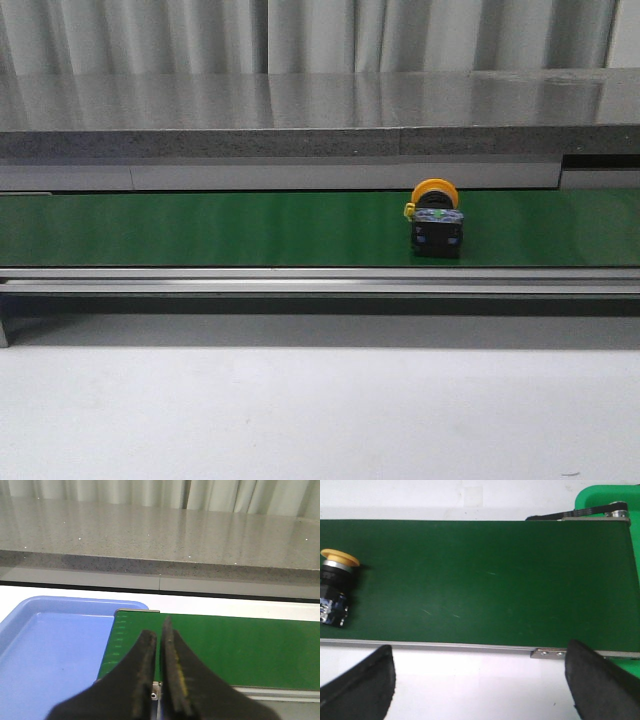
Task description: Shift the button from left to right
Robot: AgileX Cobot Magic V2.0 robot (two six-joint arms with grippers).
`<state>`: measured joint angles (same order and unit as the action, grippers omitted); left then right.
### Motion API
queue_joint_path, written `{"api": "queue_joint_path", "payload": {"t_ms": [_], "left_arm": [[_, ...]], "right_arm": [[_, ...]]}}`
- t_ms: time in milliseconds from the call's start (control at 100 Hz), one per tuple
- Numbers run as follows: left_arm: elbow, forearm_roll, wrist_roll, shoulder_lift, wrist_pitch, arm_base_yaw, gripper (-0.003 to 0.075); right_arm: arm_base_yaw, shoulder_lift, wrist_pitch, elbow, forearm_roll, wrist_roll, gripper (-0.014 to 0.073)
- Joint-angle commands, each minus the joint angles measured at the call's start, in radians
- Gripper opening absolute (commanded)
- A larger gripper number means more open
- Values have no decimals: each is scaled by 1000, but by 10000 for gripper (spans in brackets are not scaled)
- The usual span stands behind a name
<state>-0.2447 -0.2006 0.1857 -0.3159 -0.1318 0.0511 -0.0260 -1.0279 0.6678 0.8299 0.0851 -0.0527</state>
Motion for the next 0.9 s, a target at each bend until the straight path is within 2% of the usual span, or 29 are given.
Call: {"api": "queue_joint_path", "payload": {"t_ms": [0, 130, 460, 890], "left_arm": [[-26, -12, 2, -8, 86, 10, 5], [-26, -12, 2, -8, 86, 10, 5], [-26, -12, 2, -8, 86, 10, 5], [-26, -12, 2, -8, 86, 10, 5]], "right_arm": [[0, 9, -69, 38, 26, 0, 645], [-17, -21, -61, 52, 28, 5, 645], [-181, -250, -36, 178, 28, 31, 645], [-202, -424, -54, 220, 28, 31, 645]]}}
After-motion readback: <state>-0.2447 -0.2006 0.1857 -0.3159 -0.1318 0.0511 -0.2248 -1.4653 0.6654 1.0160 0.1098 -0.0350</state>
